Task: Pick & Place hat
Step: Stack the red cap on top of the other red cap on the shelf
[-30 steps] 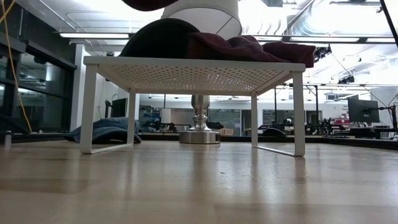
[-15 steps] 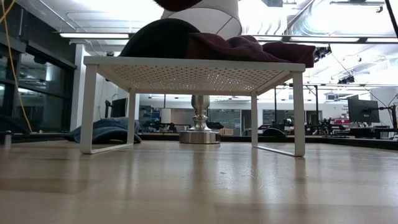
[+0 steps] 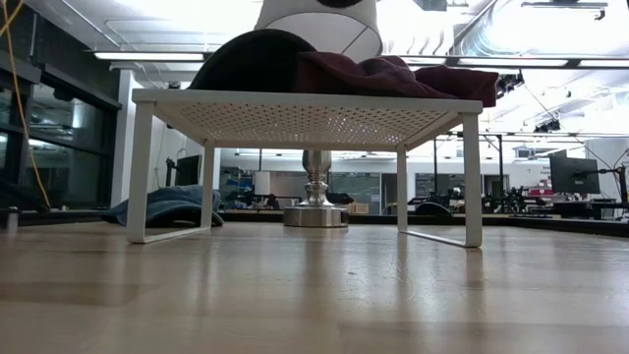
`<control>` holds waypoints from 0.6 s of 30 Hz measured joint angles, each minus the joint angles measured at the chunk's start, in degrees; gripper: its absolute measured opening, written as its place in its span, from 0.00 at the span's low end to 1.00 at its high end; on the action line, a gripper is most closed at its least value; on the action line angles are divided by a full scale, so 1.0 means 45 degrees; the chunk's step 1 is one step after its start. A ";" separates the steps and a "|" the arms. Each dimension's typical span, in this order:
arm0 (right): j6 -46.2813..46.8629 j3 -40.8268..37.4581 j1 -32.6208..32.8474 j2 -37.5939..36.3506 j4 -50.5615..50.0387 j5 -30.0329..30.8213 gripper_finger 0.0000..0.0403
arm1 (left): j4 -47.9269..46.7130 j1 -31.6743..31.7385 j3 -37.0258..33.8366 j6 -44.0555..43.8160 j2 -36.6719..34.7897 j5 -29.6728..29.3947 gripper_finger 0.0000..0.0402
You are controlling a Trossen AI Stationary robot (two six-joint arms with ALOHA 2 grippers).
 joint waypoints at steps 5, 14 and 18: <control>0.1472 0.0000 0.0553 -0.0005 0.0008 0.1080 0.05 | -0.0002 -0.0038 -0.0005 -0.0068 0.0049 0.0065 0.54; 0.2340 0.0000 0.0882 0.0053 -0.0006 0.1271 0.05 | 0.0197 -0.0041 -0.0862 0.0153 -0.0221 0.0144 0.54; 0.2435 0.0000 0.0878 0.0053 -0.0006 0.1316 0.05 | 0.2549 0.0188 -0.2405 0.1410 -0.0476 0.1276 0.54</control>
